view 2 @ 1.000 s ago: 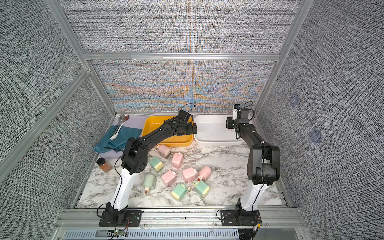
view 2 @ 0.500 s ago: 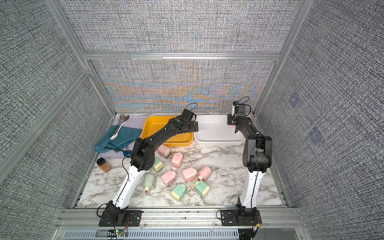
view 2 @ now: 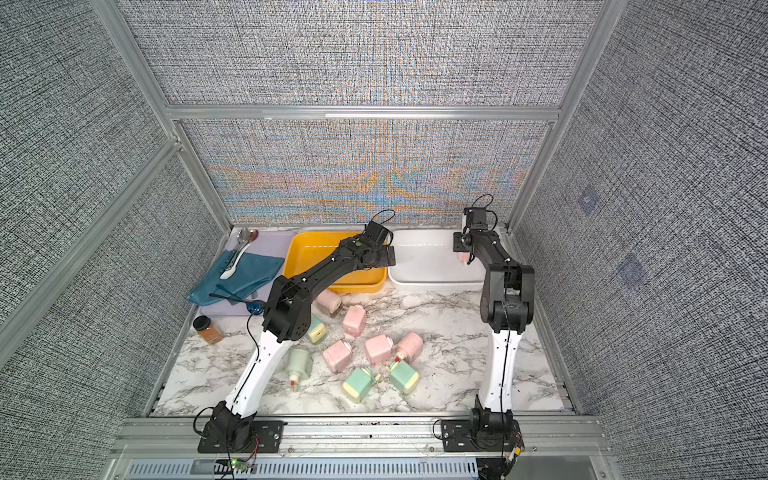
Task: Place the pencil sharpeners by color into the storage box
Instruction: Place the pencil sharpener in the storage box.
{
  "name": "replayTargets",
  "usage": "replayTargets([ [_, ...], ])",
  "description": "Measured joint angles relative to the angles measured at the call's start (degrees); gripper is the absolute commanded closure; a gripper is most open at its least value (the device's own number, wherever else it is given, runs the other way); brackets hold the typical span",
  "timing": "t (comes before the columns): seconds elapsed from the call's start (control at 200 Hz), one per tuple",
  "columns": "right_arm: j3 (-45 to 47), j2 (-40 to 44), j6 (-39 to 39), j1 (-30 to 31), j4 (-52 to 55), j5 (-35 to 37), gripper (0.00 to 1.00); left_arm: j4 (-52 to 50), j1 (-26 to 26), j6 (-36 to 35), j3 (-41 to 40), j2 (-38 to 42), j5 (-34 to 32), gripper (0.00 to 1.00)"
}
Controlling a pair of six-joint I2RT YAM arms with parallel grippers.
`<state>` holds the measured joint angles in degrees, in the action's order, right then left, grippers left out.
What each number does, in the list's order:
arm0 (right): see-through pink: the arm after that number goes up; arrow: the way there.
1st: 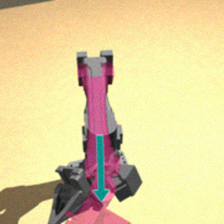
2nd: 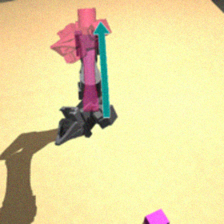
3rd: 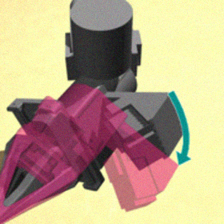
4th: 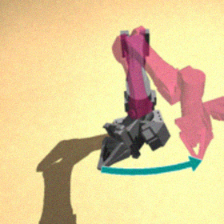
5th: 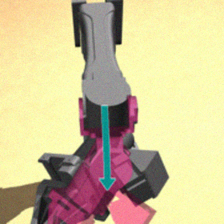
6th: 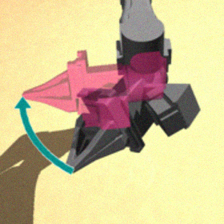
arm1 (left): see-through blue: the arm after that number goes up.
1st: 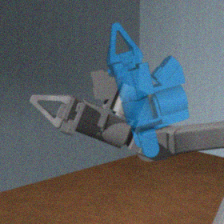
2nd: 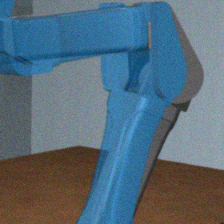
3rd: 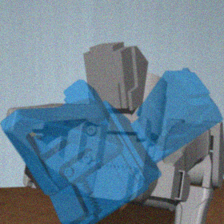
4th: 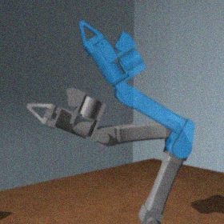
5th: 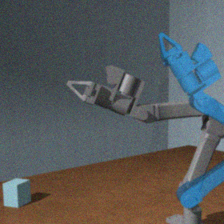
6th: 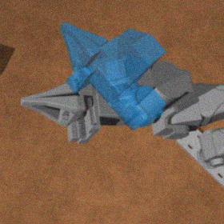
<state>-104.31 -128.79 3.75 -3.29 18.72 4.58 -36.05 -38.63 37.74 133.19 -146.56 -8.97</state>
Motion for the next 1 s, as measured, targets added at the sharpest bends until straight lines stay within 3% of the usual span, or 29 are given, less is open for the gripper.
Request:
replayTargets([
  [0.2, -1.2, -1.2, 0.1, 0.0, -0.1, 0.6, 0.55, 0.0, 0.0, 0.1, -0.2, 0.0, -0.1, 0.01],
  [0.5, -1.7, -2.1, 0.0, -0.1, -1.4, 1.4, 0.46, -0.2, 0.0, 0.2, -0.4, 0.0, -0.5, 0.01],
  [0.625, -1.6, -2.1, 0.0, -0.2, -1.8, 1.4, 0.36, -0.2, 0.0, 0.2, -0.4, 0.0, -0.5, 0.01],
  [1.001, -1.4, -1.8, 0.7, -0.4, -0.9, 3.3, 0.34, -0.4, 0.0, -0.1, -0.2, 0.0, -0.5, 0.01],
])
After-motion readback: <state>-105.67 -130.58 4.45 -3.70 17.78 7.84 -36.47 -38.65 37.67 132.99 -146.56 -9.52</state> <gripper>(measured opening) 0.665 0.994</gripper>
